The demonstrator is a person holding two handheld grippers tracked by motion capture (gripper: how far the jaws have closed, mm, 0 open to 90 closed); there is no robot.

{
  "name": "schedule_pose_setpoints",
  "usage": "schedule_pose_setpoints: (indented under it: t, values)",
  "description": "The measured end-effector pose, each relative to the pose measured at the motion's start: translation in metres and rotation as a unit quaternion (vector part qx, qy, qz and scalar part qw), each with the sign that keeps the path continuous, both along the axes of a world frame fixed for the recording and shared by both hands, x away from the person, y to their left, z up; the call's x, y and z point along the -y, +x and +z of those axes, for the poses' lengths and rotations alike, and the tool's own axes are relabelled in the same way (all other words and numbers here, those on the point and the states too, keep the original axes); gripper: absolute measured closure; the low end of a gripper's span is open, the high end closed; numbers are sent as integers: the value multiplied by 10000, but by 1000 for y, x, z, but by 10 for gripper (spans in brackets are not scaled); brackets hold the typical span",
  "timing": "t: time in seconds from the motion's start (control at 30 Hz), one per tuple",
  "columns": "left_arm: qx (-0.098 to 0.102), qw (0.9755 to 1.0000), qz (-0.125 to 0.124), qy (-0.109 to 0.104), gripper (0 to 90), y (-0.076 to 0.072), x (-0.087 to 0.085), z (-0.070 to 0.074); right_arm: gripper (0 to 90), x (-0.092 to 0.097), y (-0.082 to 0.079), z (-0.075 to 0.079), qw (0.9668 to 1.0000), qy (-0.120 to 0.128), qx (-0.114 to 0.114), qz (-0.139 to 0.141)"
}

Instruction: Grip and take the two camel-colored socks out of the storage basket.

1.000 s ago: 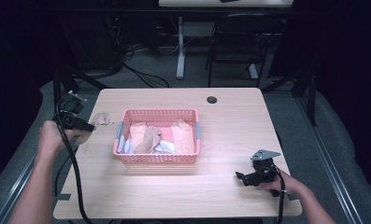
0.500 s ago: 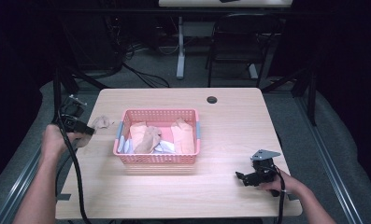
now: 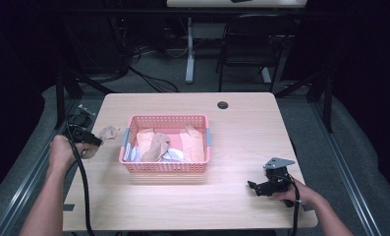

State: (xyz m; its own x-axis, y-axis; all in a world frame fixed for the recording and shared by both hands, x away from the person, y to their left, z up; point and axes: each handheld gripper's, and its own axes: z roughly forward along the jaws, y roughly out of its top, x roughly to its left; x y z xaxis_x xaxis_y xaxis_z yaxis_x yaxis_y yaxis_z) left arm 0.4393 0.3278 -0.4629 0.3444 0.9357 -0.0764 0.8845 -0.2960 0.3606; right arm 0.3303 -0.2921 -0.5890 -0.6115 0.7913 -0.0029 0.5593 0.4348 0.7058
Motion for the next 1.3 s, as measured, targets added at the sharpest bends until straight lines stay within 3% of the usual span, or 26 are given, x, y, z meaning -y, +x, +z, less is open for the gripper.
schedule_pose_setpoints:
  t: [0.2, 0.67, 0.9, 1.07, 1.13, 1.3]
  values:
    - [-87, 9999, 34, -39, 822, 1, -1, -8, 0, 0, 0, 0, 10000, 8, -1, -3]
    - [-78, 9999, 66, -30, 822, 5, 2, -14, 0, 0, 0, 0, 10000, -1, 4, 9]
    - [-131, 9998, 127, -65, 822, 8, 3, -24, 0, 0, 0, -1, 10000, 41, 8, -12]
    - [-238, 9996, 114, 60, 822, 9, 6, -38, 0, 0, 0, 0, 10000, 37, 6, -7]
    - [-280, 9995, 156, -55, 822, 10, 5, -42, 0, 0, 0, 0, 10000, 12, 1, -3]
    - [-224, 9995, 232, -4, 820, 13, 6, -48, 0, 0, 0, 0, 10000, -13, -3, 18]
